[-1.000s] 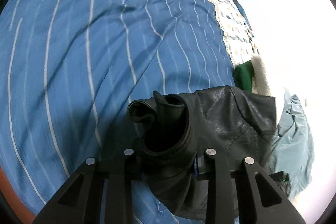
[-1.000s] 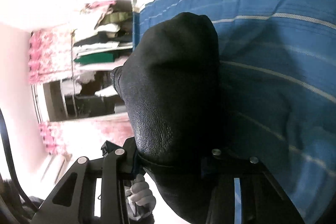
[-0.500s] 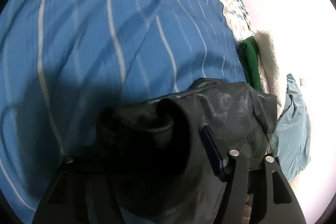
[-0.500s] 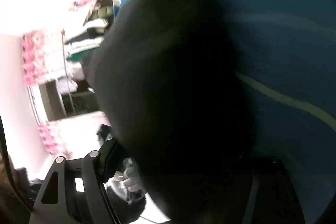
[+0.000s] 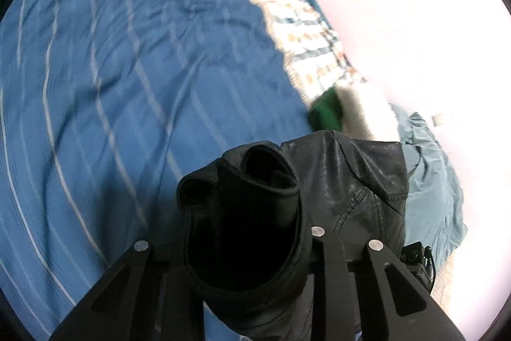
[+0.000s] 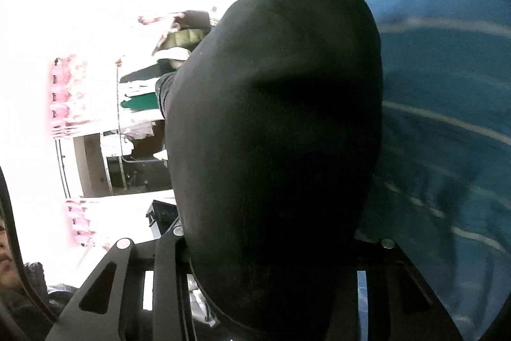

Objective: Fold large clothes

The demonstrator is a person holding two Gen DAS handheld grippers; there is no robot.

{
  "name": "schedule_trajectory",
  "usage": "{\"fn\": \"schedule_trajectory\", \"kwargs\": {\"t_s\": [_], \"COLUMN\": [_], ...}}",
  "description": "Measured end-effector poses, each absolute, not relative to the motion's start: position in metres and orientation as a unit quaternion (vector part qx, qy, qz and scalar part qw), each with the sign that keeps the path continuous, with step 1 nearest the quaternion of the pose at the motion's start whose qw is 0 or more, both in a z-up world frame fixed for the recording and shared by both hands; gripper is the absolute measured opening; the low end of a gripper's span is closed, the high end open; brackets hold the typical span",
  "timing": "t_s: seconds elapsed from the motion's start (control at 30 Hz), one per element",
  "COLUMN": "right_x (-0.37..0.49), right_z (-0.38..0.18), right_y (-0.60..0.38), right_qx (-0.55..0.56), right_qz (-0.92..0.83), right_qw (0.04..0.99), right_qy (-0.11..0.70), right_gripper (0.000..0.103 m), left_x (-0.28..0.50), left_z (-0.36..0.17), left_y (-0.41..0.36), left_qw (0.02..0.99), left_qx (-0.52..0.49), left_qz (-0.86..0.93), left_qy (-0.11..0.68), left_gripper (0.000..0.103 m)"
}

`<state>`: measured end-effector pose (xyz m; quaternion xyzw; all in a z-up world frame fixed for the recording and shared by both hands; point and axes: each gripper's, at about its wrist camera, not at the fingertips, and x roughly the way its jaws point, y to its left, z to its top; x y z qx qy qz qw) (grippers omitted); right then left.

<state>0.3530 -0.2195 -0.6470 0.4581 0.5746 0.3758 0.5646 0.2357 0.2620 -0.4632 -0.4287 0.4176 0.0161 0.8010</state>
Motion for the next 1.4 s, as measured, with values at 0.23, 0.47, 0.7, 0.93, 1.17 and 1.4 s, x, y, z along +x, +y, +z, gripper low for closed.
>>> {"fn": "schedule_trajectory", "kwargs": {"t_s": [0.23, 0.47, 0.7, 0.93, 1.17, 1.4], "right_x": [0.400, 0.488, 0.604, 0.709, 0.744, 0.711], "right_z": [-0.550, -0.472, -0.456, -0.516, -0.572, -0.537], "right_y": [-0.221, -0.275, -0.367, -0.441, -0.463, -0.460], "right_qx": [0.459, 0.478, 0.494, 0.512, 0.489, 0.338], "right_qz": [0.389, 0.388, 0.371, 0.337, 0.294, 0.194], "right_qw": [0.593, 0.617, 0.630, 0.611, 0.601, 0.686], "right_qy": [0.535, 0.491, 0.471, 0.502, 0.559, 0.614], "right_gripper": [0.044, 0.044, 0.044, 0.044, 0.049, 0.080], "left_x": [0.298, 0.417, 0.542, 0.629, 0.649, 0.648], "left_z": [-0.372, -0.318, -0.320, -0.385, -0.442, -0.425], "left_y": [0.274, 0.237, 0.180, 0.135, 0.118, 0.105], "left_qw": [0.828, 0.834, 0.830, 0.821, 0.814, 0.842], "left_qx": [-0.399, -0.405, -0.411, -0.381, -0.314, -0.202], "left_qz": [-0.023, -0.065, -0.100, -0.088, -0.089, -0.049], "left_qy": [0.395, 0.368, 0.364, 0.416, 0.481, 0.498], "left_gripper": [0.022, 0.022, 0.022, 0.023, 0.036, 0.079]}}
